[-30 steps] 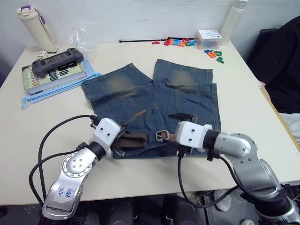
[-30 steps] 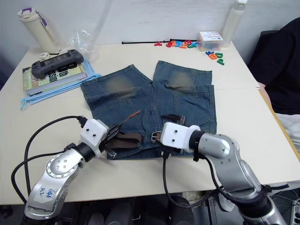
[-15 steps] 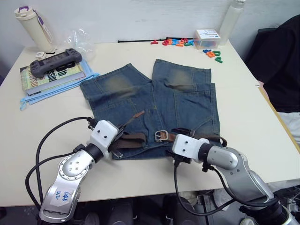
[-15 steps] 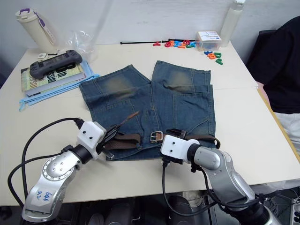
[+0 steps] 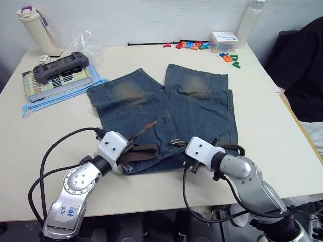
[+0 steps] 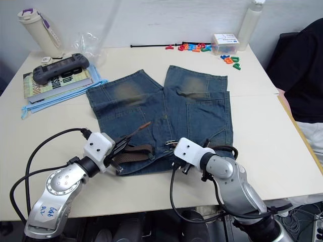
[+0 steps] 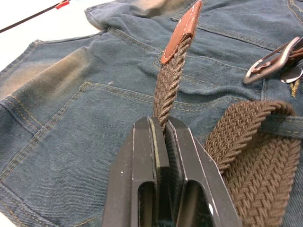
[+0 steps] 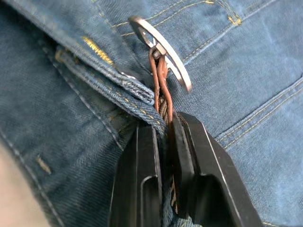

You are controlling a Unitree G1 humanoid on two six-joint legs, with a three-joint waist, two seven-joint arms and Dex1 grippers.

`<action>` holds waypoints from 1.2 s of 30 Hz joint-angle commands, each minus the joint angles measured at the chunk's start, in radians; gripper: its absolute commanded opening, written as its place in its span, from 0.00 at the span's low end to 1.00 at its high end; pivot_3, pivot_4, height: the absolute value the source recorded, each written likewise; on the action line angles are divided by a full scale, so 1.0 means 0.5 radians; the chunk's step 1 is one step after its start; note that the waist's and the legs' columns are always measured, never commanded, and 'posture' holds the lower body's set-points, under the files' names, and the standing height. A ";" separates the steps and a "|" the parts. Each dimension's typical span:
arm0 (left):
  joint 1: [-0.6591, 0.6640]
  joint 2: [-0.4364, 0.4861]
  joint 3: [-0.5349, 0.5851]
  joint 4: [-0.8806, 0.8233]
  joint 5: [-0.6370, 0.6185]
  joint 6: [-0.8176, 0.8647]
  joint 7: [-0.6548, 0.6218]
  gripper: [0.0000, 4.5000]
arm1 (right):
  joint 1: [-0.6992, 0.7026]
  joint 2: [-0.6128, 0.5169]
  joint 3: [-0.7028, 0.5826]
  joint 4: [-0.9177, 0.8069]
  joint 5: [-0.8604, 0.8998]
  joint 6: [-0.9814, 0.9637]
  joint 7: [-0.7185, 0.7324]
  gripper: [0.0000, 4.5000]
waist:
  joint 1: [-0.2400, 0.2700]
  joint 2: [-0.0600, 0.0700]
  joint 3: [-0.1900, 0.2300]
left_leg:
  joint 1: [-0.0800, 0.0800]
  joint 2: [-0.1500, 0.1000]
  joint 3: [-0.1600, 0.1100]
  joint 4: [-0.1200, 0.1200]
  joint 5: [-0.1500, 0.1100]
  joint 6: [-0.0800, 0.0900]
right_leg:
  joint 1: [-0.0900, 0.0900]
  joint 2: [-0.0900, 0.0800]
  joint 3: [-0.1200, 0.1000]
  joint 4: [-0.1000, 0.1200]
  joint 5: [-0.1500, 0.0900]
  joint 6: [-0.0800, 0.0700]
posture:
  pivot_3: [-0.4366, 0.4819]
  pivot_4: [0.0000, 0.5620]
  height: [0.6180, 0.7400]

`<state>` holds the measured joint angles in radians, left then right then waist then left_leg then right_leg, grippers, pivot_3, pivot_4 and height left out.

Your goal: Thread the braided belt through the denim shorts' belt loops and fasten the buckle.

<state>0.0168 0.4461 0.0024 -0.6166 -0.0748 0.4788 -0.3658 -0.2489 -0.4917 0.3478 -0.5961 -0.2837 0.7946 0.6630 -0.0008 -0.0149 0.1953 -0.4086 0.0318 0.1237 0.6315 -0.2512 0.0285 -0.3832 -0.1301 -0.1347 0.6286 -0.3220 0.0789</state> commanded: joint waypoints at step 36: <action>-0.343 -0.172 -0.194 0.026 -0.359 0.784 -0.033 0.00 | -0.405 0.243 0.003 -0.348 0.454 0.978 -0.289 0.01 | -0.002 0.000 0.000 | -0.002 -0.001 0.001 0.000 0.001 -0.001 | -0.004 0.000 0.001 0.003 0.000 0.000 | 0.48 0.27 0.80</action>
<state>-0.1452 0.3818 -0.0929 -0.5732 -0.2316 0.8602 -0.3944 -0.4374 -0.3724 0.3401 -0.7085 -0.0998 1.2807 0.5230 -0.0019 -0.0149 0.1952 -0.4095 0.0314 0.1242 0.6315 -0.2506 0.0279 -0.3849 -0.1300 -0.1339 0.6302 -0.3221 0.0789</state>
